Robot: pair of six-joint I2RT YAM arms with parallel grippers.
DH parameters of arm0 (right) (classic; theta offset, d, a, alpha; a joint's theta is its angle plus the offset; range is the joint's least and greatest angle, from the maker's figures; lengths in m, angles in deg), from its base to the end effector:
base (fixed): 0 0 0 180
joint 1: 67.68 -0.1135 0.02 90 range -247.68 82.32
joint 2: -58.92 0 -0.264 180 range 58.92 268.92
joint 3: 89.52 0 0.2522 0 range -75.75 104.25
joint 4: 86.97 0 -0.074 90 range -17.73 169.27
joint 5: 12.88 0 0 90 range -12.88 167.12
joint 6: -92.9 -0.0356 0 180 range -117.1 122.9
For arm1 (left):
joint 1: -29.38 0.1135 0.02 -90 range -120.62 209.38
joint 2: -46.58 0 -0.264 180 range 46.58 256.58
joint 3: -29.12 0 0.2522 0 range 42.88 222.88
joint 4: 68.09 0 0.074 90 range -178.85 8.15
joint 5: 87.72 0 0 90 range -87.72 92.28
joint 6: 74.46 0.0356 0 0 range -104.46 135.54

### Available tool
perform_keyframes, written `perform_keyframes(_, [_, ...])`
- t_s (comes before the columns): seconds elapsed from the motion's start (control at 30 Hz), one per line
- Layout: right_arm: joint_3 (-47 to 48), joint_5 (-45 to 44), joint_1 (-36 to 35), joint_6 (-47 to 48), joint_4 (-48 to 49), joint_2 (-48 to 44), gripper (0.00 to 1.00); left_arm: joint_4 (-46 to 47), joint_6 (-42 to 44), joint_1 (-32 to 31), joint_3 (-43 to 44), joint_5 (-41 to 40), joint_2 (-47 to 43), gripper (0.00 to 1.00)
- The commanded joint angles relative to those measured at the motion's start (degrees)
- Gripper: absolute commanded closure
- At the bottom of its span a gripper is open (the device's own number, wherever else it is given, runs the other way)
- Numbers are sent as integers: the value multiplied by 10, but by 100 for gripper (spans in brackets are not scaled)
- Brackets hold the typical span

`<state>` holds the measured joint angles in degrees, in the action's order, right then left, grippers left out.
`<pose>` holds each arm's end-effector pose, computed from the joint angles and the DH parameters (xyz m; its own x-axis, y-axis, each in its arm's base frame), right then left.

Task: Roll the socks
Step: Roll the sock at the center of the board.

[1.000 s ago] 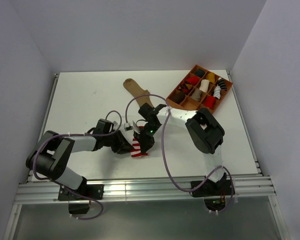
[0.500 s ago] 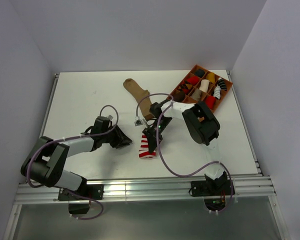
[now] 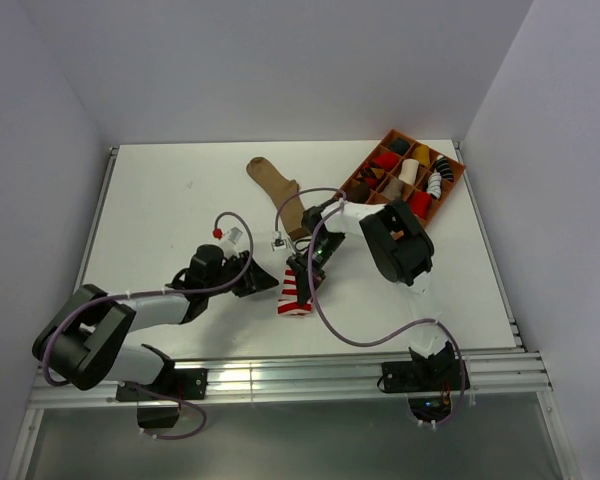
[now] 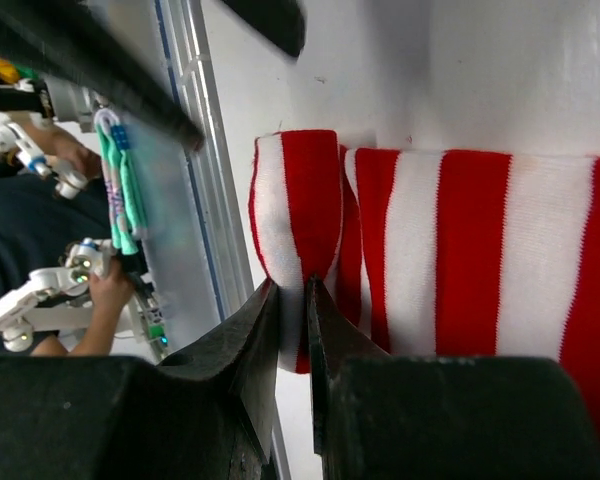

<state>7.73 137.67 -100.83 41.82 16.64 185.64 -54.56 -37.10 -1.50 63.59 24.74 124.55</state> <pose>0.2948 0.2296 0.1130 -0.5829 -0.7496 -0.3136 -0.5601 0.0911 0.8234 0.1994 -0.1351 0.1447 -0.8629 -0.3398 -0.3740 0.1194 0.5820 -0.8044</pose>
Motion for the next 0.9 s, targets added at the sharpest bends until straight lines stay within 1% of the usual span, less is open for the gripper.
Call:
perform_keyframes(0.0, [23,16,12,18,-25,11,88,130,35,-28,-9,15,21,60])
perform_keyframes(0.13, [26,23,15,23,-35,18,88,194,48,-52,-22,23,46,52])
perform_keyframes(0.2, [32,29,19,27,-41,22,88,203,63,-62,-22,25,57,50])
perform_keyframes(0.33, [43,43,26,38,-65,37,88,224,79,-73,-14,36,82,50])
perform_keyframes(0.47, [57,60,36,59,-93,53,89,279,72,-77,-12,59,122,50])
perform_keyframes(0.67, [71,78,56,89,-140,75,89,307,63,-85,6,79,183,51])
perform_keyframes(0.87, [70,87,72,99,-159,85,89,317,55,-91,18,86,206,51])
